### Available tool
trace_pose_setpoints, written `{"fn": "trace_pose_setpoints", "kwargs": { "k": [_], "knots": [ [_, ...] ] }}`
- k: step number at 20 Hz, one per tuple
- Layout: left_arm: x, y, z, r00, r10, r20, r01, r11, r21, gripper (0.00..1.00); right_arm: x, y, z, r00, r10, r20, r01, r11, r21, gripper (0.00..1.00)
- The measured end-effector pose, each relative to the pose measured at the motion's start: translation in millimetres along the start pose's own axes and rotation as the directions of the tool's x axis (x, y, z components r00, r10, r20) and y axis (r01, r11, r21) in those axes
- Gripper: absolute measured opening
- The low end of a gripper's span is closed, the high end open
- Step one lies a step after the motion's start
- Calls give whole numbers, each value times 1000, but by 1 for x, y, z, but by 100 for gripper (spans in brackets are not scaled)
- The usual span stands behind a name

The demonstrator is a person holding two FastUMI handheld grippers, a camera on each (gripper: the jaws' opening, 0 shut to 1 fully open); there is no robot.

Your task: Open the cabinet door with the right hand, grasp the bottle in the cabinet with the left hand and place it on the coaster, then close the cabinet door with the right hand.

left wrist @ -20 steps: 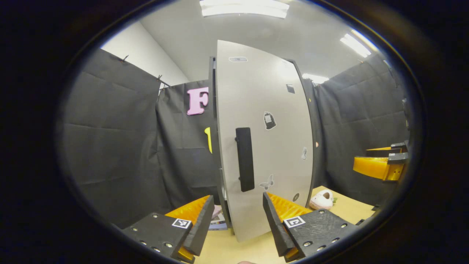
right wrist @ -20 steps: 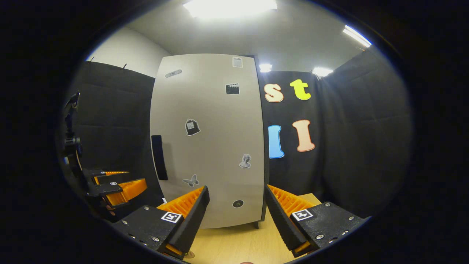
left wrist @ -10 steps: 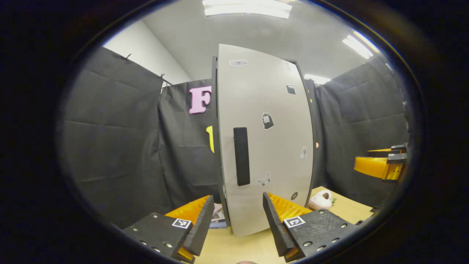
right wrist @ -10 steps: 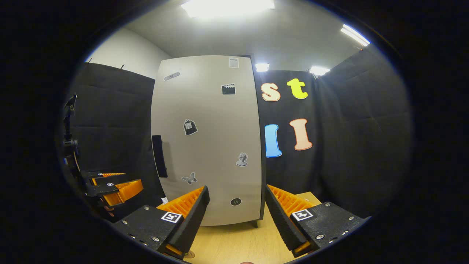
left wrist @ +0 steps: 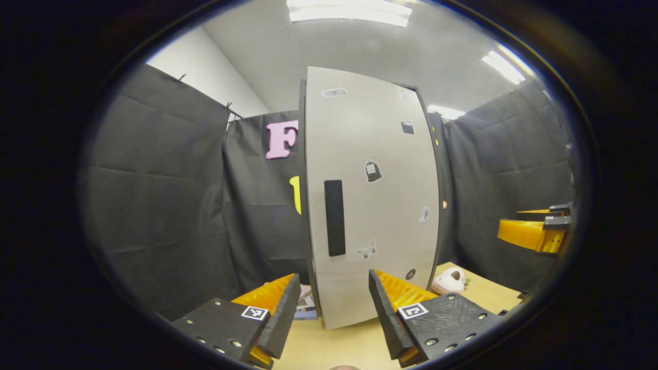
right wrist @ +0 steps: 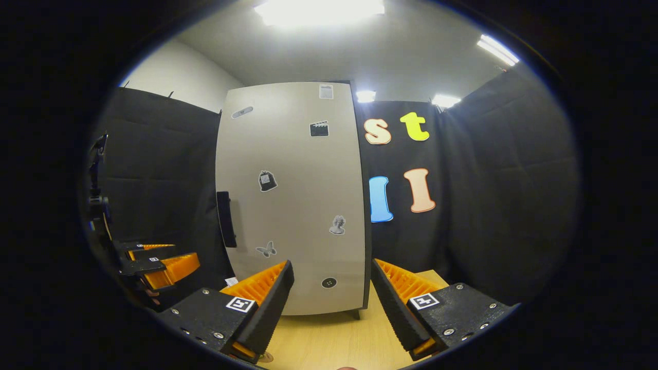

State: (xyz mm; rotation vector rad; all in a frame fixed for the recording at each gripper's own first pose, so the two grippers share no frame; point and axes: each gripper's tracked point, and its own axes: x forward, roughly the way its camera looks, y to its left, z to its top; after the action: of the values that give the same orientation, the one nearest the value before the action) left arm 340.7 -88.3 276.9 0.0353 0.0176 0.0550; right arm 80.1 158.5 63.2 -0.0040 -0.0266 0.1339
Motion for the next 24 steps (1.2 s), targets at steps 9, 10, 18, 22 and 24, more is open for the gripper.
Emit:
{"fn": "trace_pose_setpoints", "kwargs": {
  "k": [9, 10, 18, 22, 24],
  "knots": [
    [-1, 3, 4, 999, 34, -12, -35, 999, -13, 76, 26, 33, 4, 999, -30, 39, 30, 999, -11, 95],
    [1, 2, 2, 999, 37, -18, -37, 999, -17, 70, 28, 38, 3, 999, -24, 40, 24, 1000, -13, 95],
    [1, 2, 8, 999, 35, 6, -35, 998, -51, 76, 32, 54, -1, 1000, -28, -5, 28, 1000, 1, 94],
    [2, 1, 5, 1000, 20, 20, -19, 998, -61, 76, 35, 52, -2, 999, -44, -6, 44, 999, -24, 94],
    [1, 1, 6, 1000, 18, 19, -17, 999, -52, 76, 36, 54, -2, 999, -43, -8, 43, 999, -22, 95]
  ]
}}
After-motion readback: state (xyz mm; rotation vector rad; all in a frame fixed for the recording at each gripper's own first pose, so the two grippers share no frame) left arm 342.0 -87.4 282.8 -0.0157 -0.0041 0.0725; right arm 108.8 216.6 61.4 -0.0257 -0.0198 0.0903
